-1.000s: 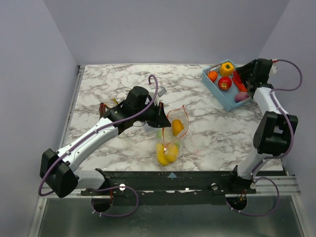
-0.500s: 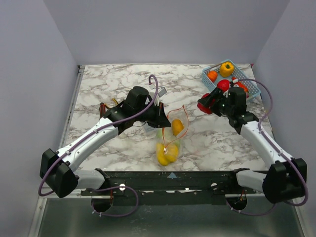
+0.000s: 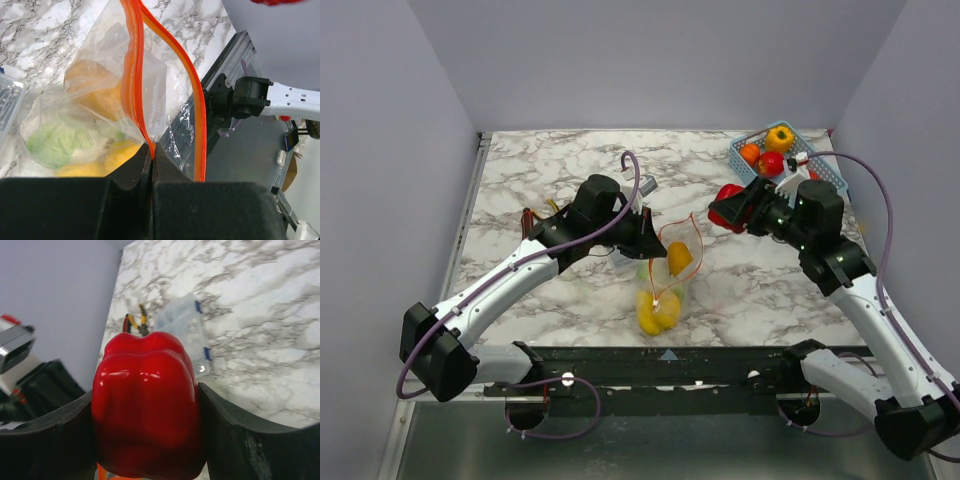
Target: Place the food in the zip-top bag and seal the zipper
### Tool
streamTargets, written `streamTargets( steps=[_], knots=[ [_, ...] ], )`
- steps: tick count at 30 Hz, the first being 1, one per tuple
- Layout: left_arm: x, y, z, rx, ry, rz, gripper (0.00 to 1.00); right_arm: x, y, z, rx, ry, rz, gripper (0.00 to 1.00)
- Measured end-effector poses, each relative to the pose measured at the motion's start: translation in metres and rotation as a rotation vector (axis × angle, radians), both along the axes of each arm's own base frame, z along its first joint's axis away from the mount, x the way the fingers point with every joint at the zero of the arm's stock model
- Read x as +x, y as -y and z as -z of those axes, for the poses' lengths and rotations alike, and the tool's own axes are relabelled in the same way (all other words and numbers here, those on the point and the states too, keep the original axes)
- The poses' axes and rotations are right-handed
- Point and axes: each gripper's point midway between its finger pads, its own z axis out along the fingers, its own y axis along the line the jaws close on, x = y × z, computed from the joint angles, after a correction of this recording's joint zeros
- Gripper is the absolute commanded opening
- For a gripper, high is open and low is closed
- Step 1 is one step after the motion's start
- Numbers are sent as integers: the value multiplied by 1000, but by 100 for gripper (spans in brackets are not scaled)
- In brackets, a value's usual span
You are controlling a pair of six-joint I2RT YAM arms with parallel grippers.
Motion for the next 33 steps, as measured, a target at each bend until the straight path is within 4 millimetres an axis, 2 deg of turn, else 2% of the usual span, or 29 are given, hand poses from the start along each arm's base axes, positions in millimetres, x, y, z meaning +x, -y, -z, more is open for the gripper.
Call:
streamTargets(
  steps=[4,7,10,14,17,20,26,33],
  knots=[
    [0,0,-1,-1,3,1,0,-26,-41,-26,20,53,-149,18],
    [0,0,-1,-1,3,1,0,-45,-65,-32,14,63,-224,21],
    [0,0,-1,-1,3,0,0,-55,-88,-31,-3,52,-278,27],
    [0,0,-1,-1,5,1,0,-63,-111,-11,-73,14,-293,36],
    [0,0,-1,-1,7,2,0,-67,-116,6,-133,-19,-289,43],
    [0,0,-1,-1,8,2,0,-63,-109,14,-172,-33,-244,53],
    [0,0,-1,-1,7,2,0,-57,-101,17,-200,-30,-195,71],
    [0,0,-1,-1,7,2,0,-53,-100,24,-234,-37,-181,82]
  ],
)
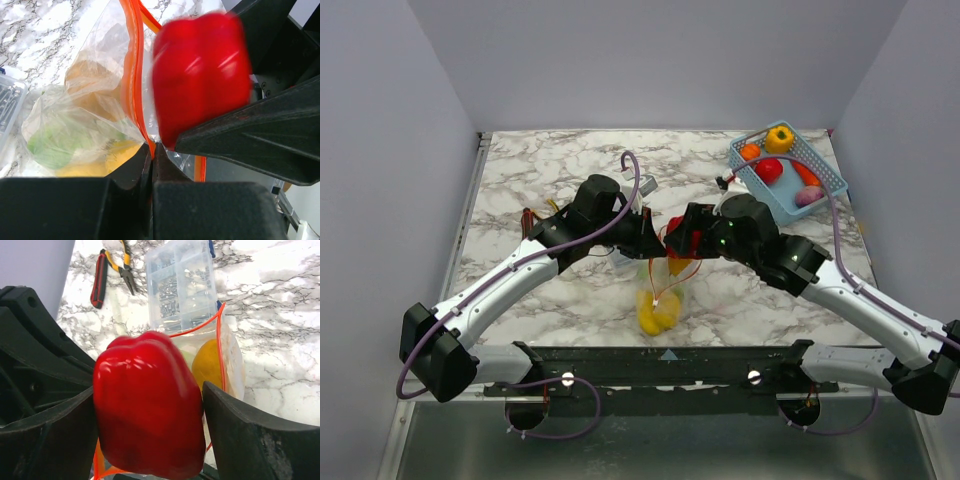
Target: Place the food in the zip-top bag and seal the zipper
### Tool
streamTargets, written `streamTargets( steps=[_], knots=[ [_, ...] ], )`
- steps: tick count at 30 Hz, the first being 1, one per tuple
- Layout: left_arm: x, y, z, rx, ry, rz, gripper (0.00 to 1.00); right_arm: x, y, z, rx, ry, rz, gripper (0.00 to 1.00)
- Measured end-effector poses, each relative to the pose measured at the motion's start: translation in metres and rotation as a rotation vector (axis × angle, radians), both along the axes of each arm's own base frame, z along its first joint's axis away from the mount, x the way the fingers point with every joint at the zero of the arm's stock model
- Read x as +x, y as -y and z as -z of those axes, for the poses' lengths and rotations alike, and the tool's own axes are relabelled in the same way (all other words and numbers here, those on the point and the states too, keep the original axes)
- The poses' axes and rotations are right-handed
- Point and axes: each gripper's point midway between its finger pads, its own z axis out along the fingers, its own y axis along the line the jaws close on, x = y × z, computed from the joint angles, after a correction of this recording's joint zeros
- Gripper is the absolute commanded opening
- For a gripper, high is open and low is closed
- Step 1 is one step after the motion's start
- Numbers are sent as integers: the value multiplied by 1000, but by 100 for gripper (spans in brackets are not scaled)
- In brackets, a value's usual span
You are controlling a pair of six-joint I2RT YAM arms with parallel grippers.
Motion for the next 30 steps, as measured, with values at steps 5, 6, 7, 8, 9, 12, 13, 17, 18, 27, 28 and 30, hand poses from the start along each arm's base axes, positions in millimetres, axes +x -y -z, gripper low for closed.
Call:
streamTargets(
  steps=[5,6,7,8,9,12,13,17,18,27,28,30],
  knots=[
    [0,0,0,0,0,0,0,0,0,5,-22,-7,-4,84],
    [0,0,0,0,0,0,0,0,0,5,-23,-6,-4,85],
    [0,0,0,0,0,0,0,0,0,6,-25,-7,-5,85],
    [0,0,0,0,0,0,0,1,0,5,-26,-7,-5,85],
    [0,0,0,0,0,0,0,1,0,4,-24,-6,-5,85],
    [0,0,0,0,0,0,0,1,0,-1,-18,2,-4,86],
    [0,0,0,0,0,0,0,2,0,-3,-17,4,-3,86],
    [0,0,0,0,0,0,0,2,3,-5,-26,5,10,87],
    [0,0,0,0,0,0,0,3,4,-5,-30,5,14,87],
    [0,0,0,0,0,0,0,5,17,-13,-47,27,67,88],
    [0,0,0,0,0,0,0,6,19,-13,-52,29,78,88],
    [0,0,0,0,0,0,0,8,26,-13,-68,36,107,87]
  ],
)
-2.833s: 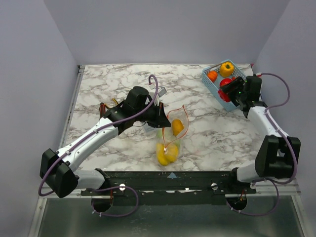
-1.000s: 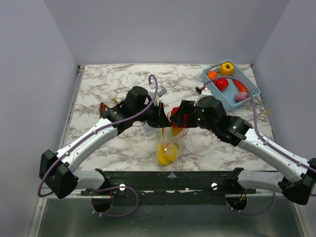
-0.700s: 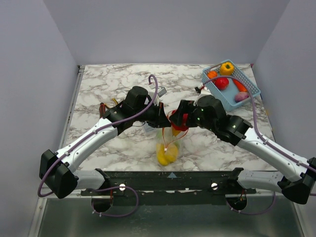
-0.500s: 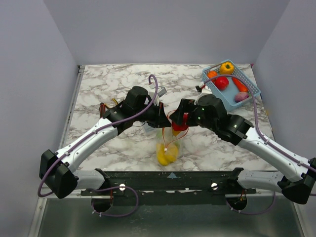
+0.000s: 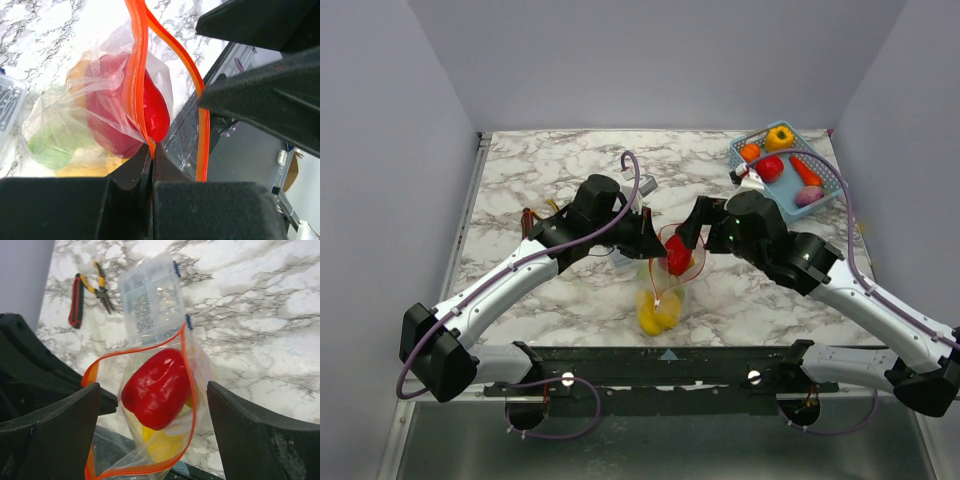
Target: Place the food in the zip-top bag and seal the zipper
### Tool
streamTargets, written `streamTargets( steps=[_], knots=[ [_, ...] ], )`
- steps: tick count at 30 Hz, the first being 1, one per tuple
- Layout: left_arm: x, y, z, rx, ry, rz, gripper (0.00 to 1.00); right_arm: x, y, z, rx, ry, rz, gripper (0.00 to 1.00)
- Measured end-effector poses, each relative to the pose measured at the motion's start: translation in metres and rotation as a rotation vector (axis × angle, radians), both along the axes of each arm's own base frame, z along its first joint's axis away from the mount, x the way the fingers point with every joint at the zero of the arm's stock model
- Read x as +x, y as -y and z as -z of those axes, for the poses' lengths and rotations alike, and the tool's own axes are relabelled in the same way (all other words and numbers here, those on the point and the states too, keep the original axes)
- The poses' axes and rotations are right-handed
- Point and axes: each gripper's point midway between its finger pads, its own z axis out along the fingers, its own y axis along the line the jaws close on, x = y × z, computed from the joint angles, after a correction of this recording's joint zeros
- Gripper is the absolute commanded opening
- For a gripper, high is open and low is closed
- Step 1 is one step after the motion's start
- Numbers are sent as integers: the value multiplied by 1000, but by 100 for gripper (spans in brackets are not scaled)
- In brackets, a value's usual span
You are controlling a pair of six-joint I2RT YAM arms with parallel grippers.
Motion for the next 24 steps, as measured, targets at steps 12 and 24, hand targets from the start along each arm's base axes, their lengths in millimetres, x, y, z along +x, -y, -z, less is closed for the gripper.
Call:
streamTargets(
  steps=[12,24],
  knots=[
    [0,0,0,-1,0,0,0,50,59,-22,-151,30,300,85],
    [0,0,0,-1,0,0,0,168,205,55,-89,-211,582,97]
  ],
)
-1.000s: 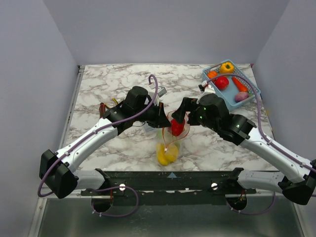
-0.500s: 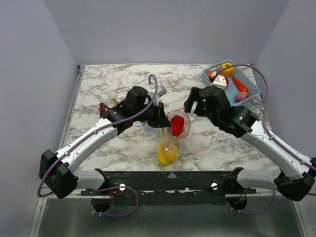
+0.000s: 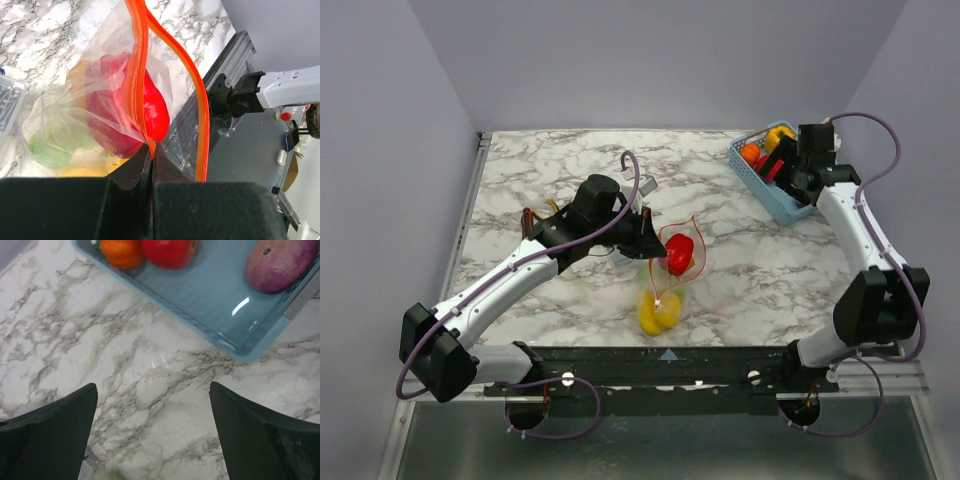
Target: Place the food in the zip-top bag and seal the zipper
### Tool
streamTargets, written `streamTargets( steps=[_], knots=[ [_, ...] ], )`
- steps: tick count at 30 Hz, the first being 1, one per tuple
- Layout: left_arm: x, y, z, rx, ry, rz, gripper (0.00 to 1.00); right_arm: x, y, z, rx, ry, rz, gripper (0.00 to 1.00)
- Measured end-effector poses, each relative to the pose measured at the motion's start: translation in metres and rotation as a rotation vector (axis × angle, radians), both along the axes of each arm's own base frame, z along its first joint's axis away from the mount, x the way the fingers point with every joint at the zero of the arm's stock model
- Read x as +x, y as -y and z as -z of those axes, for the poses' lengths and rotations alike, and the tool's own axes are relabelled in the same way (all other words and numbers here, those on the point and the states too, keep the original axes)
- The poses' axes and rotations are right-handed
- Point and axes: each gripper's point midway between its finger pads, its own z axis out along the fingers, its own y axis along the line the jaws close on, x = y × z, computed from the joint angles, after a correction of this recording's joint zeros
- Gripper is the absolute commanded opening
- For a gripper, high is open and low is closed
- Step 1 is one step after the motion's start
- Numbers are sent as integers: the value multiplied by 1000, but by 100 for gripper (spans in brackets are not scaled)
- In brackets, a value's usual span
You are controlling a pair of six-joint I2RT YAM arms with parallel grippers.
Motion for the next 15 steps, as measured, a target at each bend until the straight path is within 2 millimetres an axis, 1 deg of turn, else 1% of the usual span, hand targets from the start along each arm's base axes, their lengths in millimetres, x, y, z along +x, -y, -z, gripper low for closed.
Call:
streamTargets(
  steps=[1,2,4,9,11,15],
  knots=[
    [0,0,0,0,0,0,0,9,10,11,3,-21,21,100],
    [0,0,0,0,0,0,0,17,16,21,4,-46,36,100],
    [0,0,0,0,0,1,0,34,20,37,5,-81,46,100],
    [-1,0,0,-3,-3,6,0,82,26,59,24,-106,81,100],
    [-1,0,0,-3,-3,7,0,100,36,70,22,-99,122,100],
    [-2,1,0,-4,-4,9,0,115,56,89,61,-80,180,100]
  ],
)
